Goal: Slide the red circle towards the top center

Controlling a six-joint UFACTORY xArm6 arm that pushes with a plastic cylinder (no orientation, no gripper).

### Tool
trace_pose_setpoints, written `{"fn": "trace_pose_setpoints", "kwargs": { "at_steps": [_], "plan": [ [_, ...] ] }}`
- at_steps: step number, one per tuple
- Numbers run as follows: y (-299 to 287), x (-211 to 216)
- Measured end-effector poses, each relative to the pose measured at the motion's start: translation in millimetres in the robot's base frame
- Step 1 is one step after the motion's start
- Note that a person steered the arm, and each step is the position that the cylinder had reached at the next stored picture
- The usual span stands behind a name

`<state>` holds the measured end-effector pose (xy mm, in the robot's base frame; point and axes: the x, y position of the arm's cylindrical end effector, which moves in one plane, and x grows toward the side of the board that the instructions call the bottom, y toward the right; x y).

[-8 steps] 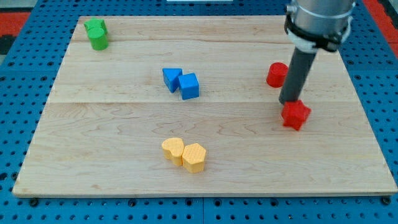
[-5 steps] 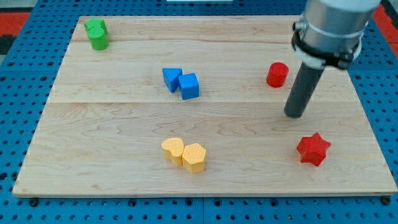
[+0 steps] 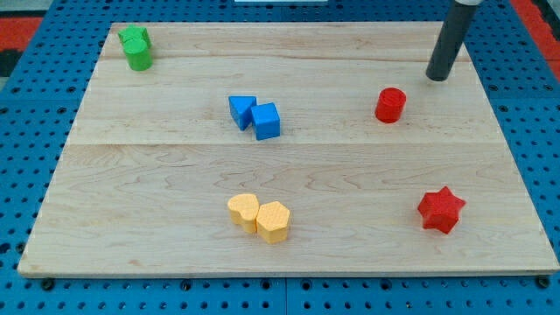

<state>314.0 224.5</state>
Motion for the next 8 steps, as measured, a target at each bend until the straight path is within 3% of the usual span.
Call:
{"fn": "trace_pose_setpoints", "kwargs": {
  "at_steps": [1, 2, 3, 4, 5, 6, 7, 8],
  "plan": [
    [-2.0, -8.9],
    [-7.6, 37.4],
    [-26.5, 43.1],
    [-45.2, 40.7],
    [-56.4, -7.8],
    [-42.1, -2.6],
    [17.3, 31.9],
    [-49.7, 89.5]
  ]
}}
